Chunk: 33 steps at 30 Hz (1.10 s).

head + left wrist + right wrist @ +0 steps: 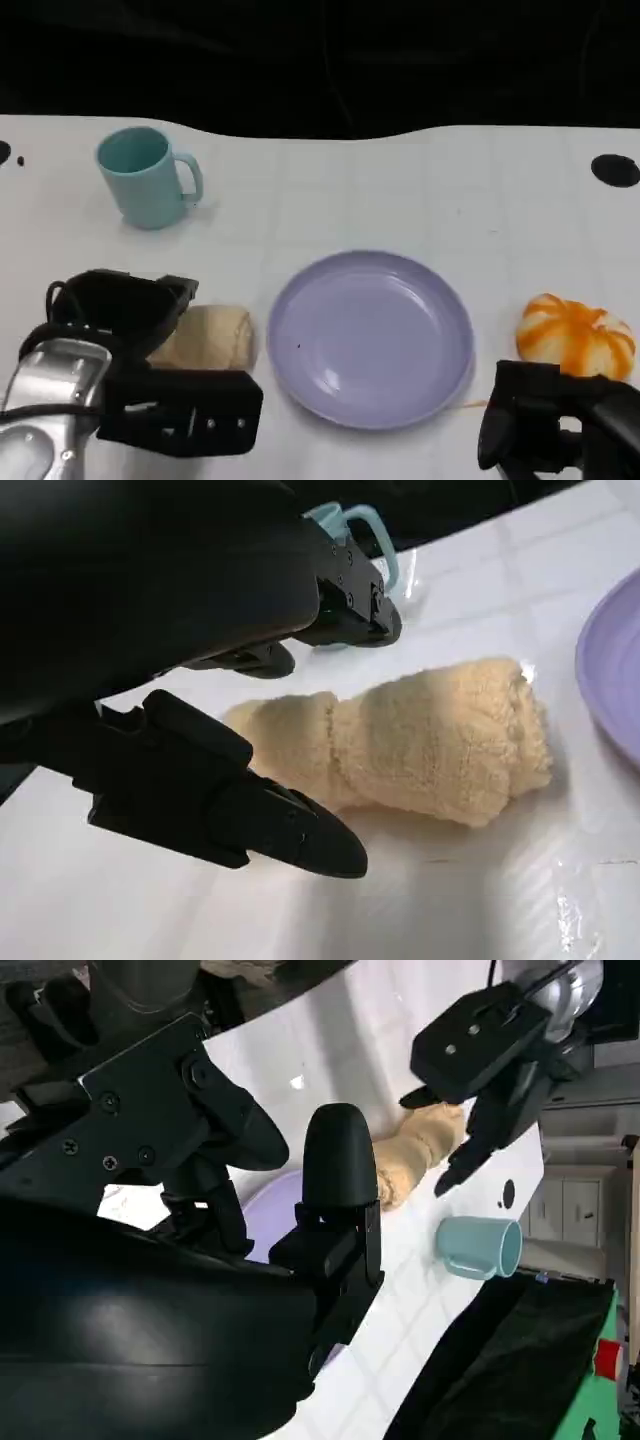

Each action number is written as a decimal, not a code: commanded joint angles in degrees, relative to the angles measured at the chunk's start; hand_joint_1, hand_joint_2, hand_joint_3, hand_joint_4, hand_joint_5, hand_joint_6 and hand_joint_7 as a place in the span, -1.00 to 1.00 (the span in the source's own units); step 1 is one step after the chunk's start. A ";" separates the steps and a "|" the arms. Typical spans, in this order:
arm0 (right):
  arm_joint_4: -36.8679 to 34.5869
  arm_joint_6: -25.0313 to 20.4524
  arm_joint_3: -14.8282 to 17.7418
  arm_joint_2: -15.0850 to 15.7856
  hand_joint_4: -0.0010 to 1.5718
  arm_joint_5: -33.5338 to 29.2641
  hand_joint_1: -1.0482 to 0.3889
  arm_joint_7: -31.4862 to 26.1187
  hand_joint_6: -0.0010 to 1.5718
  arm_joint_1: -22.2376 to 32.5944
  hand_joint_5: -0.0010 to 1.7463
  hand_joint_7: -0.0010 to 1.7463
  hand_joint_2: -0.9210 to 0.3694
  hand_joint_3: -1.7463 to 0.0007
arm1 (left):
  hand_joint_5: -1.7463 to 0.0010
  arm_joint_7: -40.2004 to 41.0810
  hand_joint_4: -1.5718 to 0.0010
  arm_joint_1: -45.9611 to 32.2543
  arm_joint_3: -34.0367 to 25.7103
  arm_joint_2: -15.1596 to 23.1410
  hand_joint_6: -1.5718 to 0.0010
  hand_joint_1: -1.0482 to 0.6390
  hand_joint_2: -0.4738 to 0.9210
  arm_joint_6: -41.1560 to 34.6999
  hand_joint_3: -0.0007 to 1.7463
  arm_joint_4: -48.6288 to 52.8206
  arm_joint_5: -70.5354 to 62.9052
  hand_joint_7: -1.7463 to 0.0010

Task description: Grasp the towel on the left side of the plate with the left hand and place it into the plate.

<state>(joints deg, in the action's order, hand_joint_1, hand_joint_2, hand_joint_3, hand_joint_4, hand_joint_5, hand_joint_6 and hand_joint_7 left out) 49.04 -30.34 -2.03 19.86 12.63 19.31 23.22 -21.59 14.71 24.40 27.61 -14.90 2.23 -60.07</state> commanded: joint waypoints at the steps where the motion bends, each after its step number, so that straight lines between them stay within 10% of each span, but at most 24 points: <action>1: 0.62 0.58 0.60 0.49 -0.06 0.62 0.32 0.19 -0.17 0.40 0.99 0.73 -0.37 -0.40 | 0.89 2.77 0.52 2.80 1.23 -1.33 0.65 -0.48 0.97 0.97 -0.99 7.48 0.48 0.99; 9: 0.80 0.34 0.63 0.43 -0.05 0.94 0.32 0.12 -0.17 0.58 1.00 0.72 -0.37 -0.39 | 0.73 13.49 -0.01 6.25 1.73 -3.38 0.11 -0.18 1.00 7.20 -0.80 22.90 5.34 0.88; 13: 0.97 -0.06 0.51 0.37 -0.06 1.12 0.32 -0.09 -0.17 0.41 1.00 0.73 -0.38 -0.38 | 0.23 18.25 -0.22 6.79 2.98 -2.72 -0.33 -0.23 1.00 9.80 -0.65 27.05 5.35 0.92; 17: 0.50 0.52 0.42 0.56 -0.05 0.71 0.31 -0.02 -0.17 0.23 0.99 0.73 -0.38 -0.38 | -0.53 21.11 0.04 4.97 1.66 -2.75 -0.47 -0.21 1.00 10.26 -0.55 25.68 7.35 0.89; 19: 0.21 0.67 0.46 0.57 -0.05 0.76 0.31 0.11 -0.17 0.14 0.99 0.73 -0.38 -0.37 | -0.71 23.07 0.10 4.01 0.53 -3.29 -0.36 -0.20 1.00 9.55 -0.54 24.71 8.65 0.56; 20: 0.23 0.49 0.48 0.56 -0.05 0.82 0.31 0.09 -0.16 0.08 0.99 0.72 -0.38 -0.37 | -0.88 24.11 0.12 3.51 -0.05 -3.58 -0.07 -0.18 1.00 9.11 -0.58 24.07 9.19 -0.06; 23: 0.26 0.68 0.44 0.68 -0.05 0.64 0.31 0.14 -0.16 0.02 0.98 0.71 -0.38 -0.38 | -0.98 27.47 0.08 2.11 -1.30 -3.83 0.23 -0.14 1.00 8.97 -0.66 21.76 10.24 -0.72; 27: 0.24 0.49 0.39 0.46 -0.05 0.88 0.32 0.05 -0.16 0.03 0.98 0.71 -0.38 -0.37 | -1.00 28.12 0.01 0.57 -3.39 -3.93 0.14 -0.07 1.00 7.52 -0.81 15.93 11.68 -0.35; 32: 0.34 0.20 0.28 0.40 -0.05 0.82 0.32 -0.15 -0.16 -0.02 0.98 0.71 -0.38 -0.38 | -1.00 26.86 -0.08 -0.71 -4.85 -2.51 0.31 -0.05 1.00 8.65 -0.78 6.09 11.64 -0.93; 33: 0.36 0.00 0.33 0.29 -0.04 1.02 0.33 -0.20 -0.16 -0.04 0.99 0.71 -0.38 -0.39 | -1.00 25.97 -0.10 -0.79 -4.98 -2.61 0.16 -0.06 0.97 8.43 -0.74 4.03 11.66 -0.45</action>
<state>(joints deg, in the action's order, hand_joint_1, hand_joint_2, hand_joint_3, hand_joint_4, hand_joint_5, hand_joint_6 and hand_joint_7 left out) 49.05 -30.12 -2.04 19.88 13.11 19.33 23.25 5.60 14.61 20.47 23.92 -6.44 11.20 -48.53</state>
